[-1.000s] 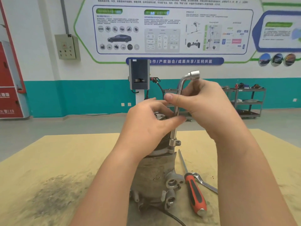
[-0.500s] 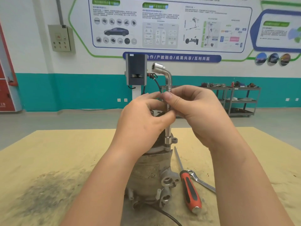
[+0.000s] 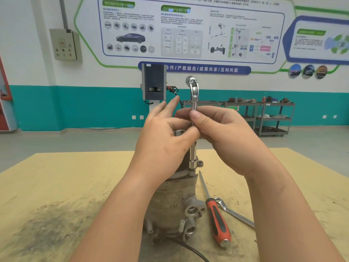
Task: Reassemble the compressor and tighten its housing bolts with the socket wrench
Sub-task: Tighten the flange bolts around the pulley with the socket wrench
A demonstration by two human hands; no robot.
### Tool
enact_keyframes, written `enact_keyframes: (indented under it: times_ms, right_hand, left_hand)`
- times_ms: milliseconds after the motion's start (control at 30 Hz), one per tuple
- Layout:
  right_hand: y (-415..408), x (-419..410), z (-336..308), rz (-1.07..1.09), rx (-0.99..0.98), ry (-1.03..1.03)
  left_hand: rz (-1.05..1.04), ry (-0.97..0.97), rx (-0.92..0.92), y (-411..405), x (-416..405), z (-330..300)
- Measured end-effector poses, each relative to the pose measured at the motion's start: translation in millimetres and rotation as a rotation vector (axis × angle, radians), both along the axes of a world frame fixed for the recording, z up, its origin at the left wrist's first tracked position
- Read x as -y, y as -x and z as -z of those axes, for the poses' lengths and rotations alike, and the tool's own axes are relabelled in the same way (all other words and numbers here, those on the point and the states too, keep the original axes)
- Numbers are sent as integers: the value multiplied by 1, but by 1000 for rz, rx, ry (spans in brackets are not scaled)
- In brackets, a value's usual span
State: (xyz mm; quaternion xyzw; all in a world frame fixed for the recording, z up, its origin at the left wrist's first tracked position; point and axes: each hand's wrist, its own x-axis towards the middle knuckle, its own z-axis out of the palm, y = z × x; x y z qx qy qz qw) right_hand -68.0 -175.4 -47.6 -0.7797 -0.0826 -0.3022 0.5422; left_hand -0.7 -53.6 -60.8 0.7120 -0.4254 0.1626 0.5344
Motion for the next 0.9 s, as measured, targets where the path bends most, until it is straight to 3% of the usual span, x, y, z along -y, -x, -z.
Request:
enact_keyframes:
  times_ms: [333, 733, 900]
  right_hand:
    - [-4, 6, 5, -51, 99, -275]
    - [2, 8, 1, 16, 10, -69]
    - [0, 1, 1, 75, 77, -130]
  left_hand:
    - [-33, 34, -104, 1, -3, -2]
    - [-40, 21, -12, 2, -1, 0]
    - [-60, -28, -4, 2, -3, 1]
